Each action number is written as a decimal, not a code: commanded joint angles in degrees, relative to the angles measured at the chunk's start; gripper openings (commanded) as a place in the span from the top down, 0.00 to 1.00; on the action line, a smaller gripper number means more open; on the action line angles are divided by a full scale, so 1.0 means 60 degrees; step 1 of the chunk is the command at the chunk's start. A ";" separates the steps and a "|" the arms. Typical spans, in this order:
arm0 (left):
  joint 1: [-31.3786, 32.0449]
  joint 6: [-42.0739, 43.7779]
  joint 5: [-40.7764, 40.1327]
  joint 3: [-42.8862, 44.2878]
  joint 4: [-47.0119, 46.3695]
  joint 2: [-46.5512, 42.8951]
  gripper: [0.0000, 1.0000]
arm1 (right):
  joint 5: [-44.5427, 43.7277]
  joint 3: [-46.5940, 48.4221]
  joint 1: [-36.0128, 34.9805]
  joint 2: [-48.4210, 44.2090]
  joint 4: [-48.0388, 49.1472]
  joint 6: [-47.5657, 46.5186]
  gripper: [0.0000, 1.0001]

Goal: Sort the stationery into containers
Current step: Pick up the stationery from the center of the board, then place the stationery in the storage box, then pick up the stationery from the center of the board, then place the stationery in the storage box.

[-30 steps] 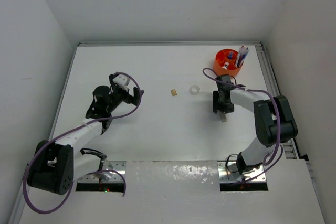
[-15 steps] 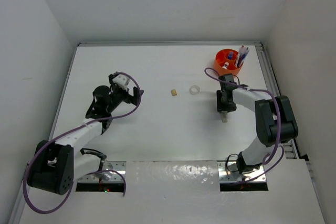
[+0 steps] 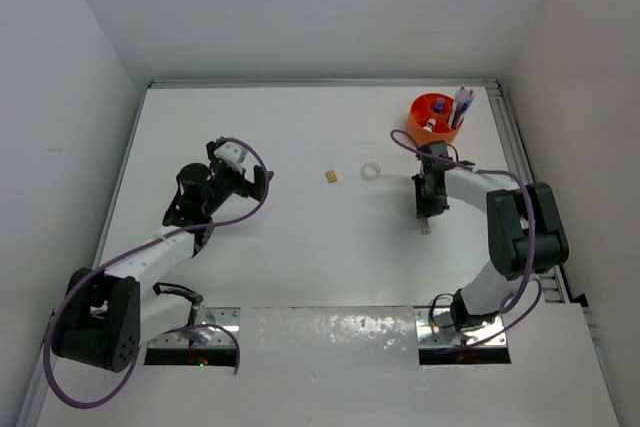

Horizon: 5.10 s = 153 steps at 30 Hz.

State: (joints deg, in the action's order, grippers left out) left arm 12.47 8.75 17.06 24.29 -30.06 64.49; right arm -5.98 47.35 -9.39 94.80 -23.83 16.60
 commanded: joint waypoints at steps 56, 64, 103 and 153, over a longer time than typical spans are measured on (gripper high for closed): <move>-0.0335 -0.0067 -0.0309 0.0096 -0.0351 0.0385 0.03 | -0.0806 0.6098 0.0671 0.3800 0.6973 -0.1961 0.64; -0.0364 -0.0067 -0.0221 0.0038 -0.0307 0.0385 0.03 | -0.0703 0.5746 0.0554 0.3053 0.7341 -0.2283 0.46; -0.0101 -0.0566 -0.0895 -0.0504 -0.0424 -0.0260 0.03 | 0.0337 0.7152 -0.3973 0.5483 0.0618 0.0763 0.44; -0.0423 0.1867 -0.0617 0.3539 0.1744 0.2699 0.03 | -0.2885 0.9393 0.0158 0.5205 0.1585 -0.1448 1.00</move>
State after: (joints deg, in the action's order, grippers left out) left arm 10.48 21.85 13.41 44.58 -20.21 81.49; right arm -21.91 104.42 -8.75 124.95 -15.84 7.94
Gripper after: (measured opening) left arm 0.975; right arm 0.146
